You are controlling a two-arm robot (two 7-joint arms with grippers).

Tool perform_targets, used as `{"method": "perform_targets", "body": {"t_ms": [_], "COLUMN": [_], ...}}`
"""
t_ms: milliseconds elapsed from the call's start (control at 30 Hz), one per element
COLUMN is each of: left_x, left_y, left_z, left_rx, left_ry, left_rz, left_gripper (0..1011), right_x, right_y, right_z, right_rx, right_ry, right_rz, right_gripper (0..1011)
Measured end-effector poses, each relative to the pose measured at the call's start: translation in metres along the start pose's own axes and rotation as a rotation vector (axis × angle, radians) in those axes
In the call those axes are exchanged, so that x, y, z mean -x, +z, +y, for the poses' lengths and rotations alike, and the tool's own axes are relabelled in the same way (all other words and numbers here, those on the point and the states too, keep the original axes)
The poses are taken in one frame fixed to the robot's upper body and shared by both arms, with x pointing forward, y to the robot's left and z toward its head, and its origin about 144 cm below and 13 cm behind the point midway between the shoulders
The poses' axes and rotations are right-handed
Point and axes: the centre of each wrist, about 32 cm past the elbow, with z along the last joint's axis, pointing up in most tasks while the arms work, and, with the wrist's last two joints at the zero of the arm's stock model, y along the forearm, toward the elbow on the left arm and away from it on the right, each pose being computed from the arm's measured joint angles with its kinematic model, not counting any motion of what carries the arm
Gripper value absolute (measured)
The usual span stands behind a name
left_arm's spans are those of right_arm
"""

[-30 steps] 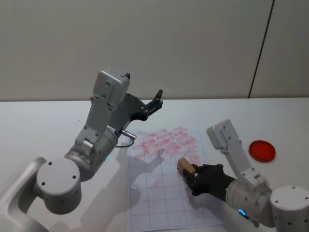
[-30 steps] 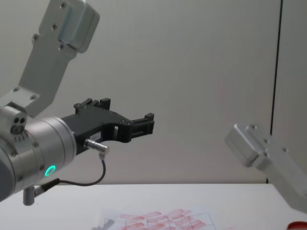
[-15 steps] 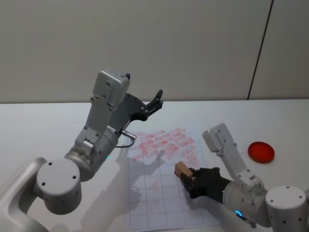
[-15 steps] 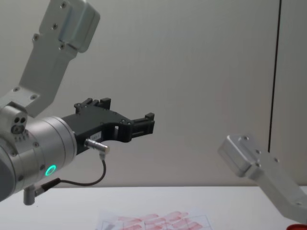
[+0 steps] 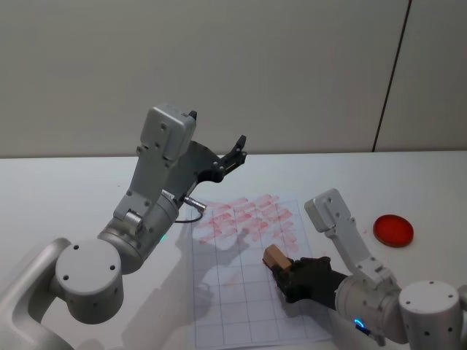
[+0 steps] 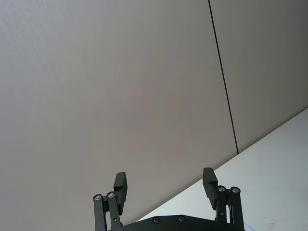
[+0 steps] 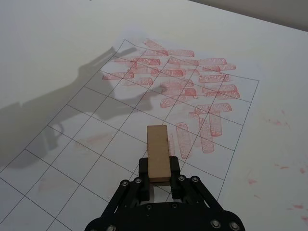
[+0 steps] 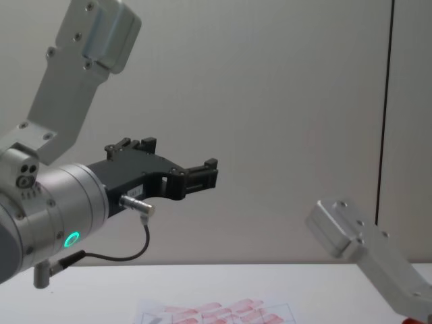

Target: Use the one hand to pick up the stamp and affix it onto the A4 paper.

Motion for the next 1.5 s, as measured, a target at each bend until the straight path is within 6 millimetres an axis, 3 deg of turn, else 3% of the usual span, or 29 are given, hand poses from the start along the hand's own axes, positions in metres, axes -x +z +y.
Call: {"method": "perform_targets", "body": {"t_ms": [567, 1133, 1500], "left_x": [0.0, 0.0, 0.0], "left_y": [0.0, 0.0, 0.0], "left_z": [0.0, 0.0, 0.0], "left_rx": [0.0, 0.0, 0.0], "left_ry": [0.0, 0.0, 0.0], "left_rz": [0.0, 0.0, 0.0], "left_gripper": [1001, 1001, 1001], "right_x": [0.001, -0.007, -0.022], "right_y": [0.003, 0.031, 0.033], "right_z": [-0.006, -0.04, -0.057], "right_rx": [-0.029, -0.211, -0.242], "right_ry": [-0.002, -0.127, -0.254], "right_rz": [0.0, 0.038, 0.117], "right_gripper": [222, 222, 223]}}
